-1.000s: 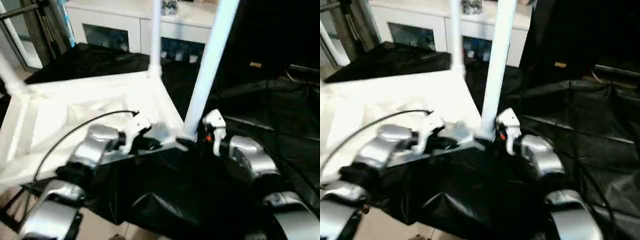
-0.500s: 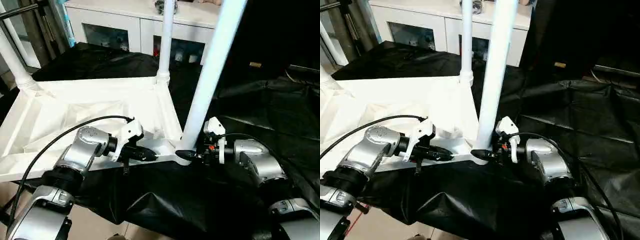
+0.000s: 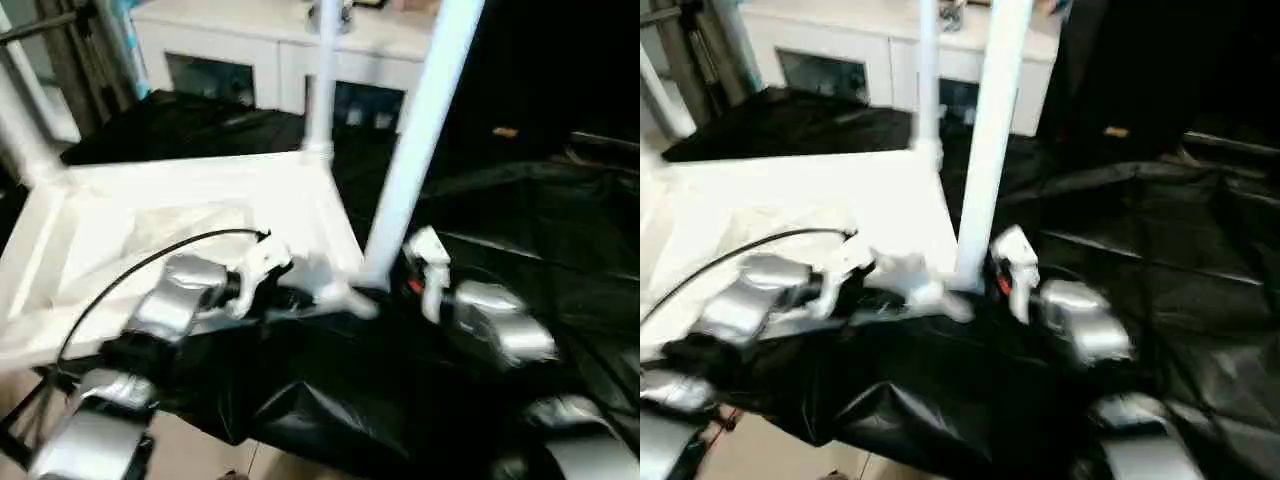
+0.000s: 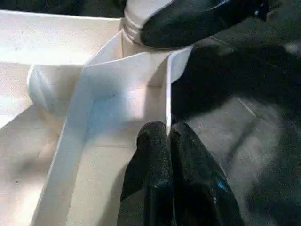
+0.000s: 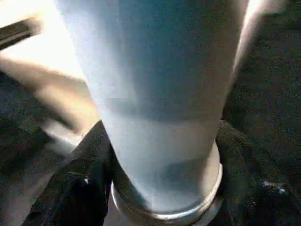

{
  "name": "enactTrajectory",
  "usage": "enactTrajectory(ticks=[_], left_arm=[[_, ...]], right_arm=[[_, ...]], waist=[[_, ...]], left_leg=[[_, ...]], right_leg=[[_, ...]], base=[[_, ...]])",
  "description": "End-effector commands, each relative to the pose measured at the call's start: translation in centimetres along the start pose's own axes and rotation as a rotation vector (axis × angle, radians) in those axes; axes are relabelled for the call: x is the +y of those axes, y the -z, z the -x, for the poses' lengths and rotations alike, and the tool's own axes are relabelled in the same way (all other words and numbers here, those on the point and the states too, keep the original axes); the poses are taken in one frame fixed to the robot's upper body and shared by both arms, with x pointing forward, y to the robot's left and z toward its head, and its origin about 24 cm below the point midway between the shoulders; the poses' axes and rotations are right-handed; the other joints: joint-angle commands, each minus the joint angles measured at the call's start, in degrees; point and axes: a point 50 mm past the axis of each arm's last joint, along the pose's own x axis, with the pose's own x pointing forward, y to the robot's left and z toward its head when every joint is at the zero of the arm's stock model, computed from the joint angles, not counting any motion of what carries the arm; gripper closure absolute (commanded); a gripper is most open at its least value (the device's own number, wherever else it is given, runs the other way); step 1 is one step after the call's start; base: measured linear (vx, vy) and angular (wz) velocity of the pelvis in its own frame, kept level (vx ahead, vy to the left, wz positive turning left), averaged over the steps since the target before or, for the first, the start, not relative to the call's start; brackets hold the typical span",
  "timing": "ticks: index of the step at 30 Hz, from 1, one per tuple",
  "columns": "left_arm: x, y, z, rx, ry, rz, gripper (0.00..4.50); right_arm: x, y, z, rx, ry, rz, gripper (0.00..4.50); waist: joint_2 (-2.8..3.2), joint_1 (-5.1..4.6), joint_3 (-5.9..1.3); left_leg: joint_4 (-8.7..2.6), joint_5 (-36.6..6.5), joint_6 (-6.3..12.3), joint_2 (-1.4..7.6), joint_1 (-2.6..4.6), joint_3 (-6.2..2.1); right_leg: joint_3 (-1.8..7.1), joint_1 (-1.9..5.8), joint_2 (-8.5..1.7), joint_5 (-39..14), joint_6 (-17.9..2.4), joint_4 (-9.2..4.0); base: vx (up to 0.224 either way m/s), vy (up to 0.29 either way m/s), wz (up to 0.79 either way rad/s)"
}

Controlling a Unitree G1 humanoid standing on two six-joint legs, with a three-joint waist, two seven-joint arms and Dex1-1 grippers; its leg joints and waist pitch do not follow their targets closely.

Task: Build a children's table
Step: Rotate leg to tighten

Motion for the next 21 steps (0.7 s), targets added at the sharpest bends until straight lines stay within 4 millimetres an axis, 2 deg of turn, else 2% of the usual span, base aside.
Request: enactTrajectory(ticks=[1,3,4,6,8,11,18,19,20,21], left_arm=[[-0.4,-2.3,-1.9,-0.053,-0.026,-0.018,4.50],[-0.7,-2.9,-3.3,-0.058,-0.081,0.019,4.50],[-0.7,-2.9,-3.4,-0.058,-0.085,0.021,4.50],[-0.9,-3.4,-4.2,-0.061,-0.112,0.038,4.50],[-1.0,-3.5,-4.4,-0.063,-0.111,0.041,4.50],[-1.2,-3.6,-4.7,-0.059,-0.106,0.025,4.50],[-1.4,-2.9,-3.8,-0.058,-0.007,-0.019,4.50],[-1.5,-2.3,-2.9,-0.051,0.046,-0.043,4.50],[-1.5,-2.2,-2.8,-0.051,0.056,-0.044,4.50],[-1.5,-2.1,-2.6,-0.049,0.068,-0.041,4.50]], right_arm=[[1.7,3.3,-1.3,0.151,0.054,-0.055,1.81],[2.4,3.0,-2.7,0.138,0.145,-0.100,1.81],[2.5,3.0,-2.8,0.136,0.149,-0.102,1.81],[3.2,2.6,-3.6,0.113,0.170,-0.111,1.81],[3.4,2.5,-3.8,0.107,0.166,-0.104,1.12],[3.7,2.2,-4.1,0.088,0.144,-0.112,0.91],[2.3,1.9,-3.0,0.083,0.096,-0.055,0.21],[1.4,1.8,-1.9,0.094,0.029,0.012,0.11],[1.2,1.8,-1.7,0.094,0.015,0.021,0.11],[1.1,1.7,-1.5,0.095,-0.002,0.029,0.04]], waist=[[0.07,-0.25,-2.38],[0.08,-0.29,-2.33],[0.28,-0.32,-2.32],[0.14,-0.19,-2.38],[0.09,-0.04,-2.45],[0.22,-0.06,-2.55],[0.18,-0.07,-2.58],[0.48,-0.05,-2.67],[0.37,0.07,-2.70],[0.24,-0.02,-2.90]], left_leg=[[-4.35,-19.70,-1.20,1.12,0.68,-0.34],[-4.34,-20.10,-1.25,0.97,0.77,-0.33],[-4.40,-20.35,-1.47,0.98,0.81,-0.42],[-4.38,-20.72,-1.17,0.95,0.84,-0.42],[-4.40,-20.65,-0.83,0.97,0.71,-0.44],[-4.51,-19.70,-0.59,1.05,0.39,-0.42],[-4.56,-20.14,0.01,1.04,0.23,-0.45],[-4.53,-18.96,0.06,1.12,0.16,-0.42],[-4.57,-18.79,0.25,1.22,0.08,-0.52],[-4.35,-16.93,0.91,1.21,-0.23,-0.30]], right_leg=[[2.24,1.52,-3.04,-24.97,-8.49,-5.83],[2.22,1.35,-2.95,-25.78,-8.25,-5.90],[2.19,1.30,-2.96,-26.20,-8.16,-5.90],[2.08,1.21,-2.90,-26.40,-7.54,-6.22],[2.13,1.27,-2.90,-25.31,-7.52,-6.17],[2.19,1.45,-2.79,-21.81,-8.33,-5.79],[2.17,1.68,-2.81,-21.61,-8.57,-5.79],[2.28,1.75,-2.81,-19.23,-9.18,-5.48],[2.17,1.95,-2.85,-18.40,-9.44,-5.46],[2.25,2.22,-2.78,-14.68,-10.30,-5.01]], base=[[0.000,0.000,0.00],[0.000,0.000,0.00],[0.000,0.000,0.00],[0.000,0.000,0.00],[0.000,0.000,0.00],[0.000,0.000,0.00],[0.000,0.000,0.00],[0.000,0.000,0.00],[0.000,0.000,0.00],[0.000,0.000,0.00]])
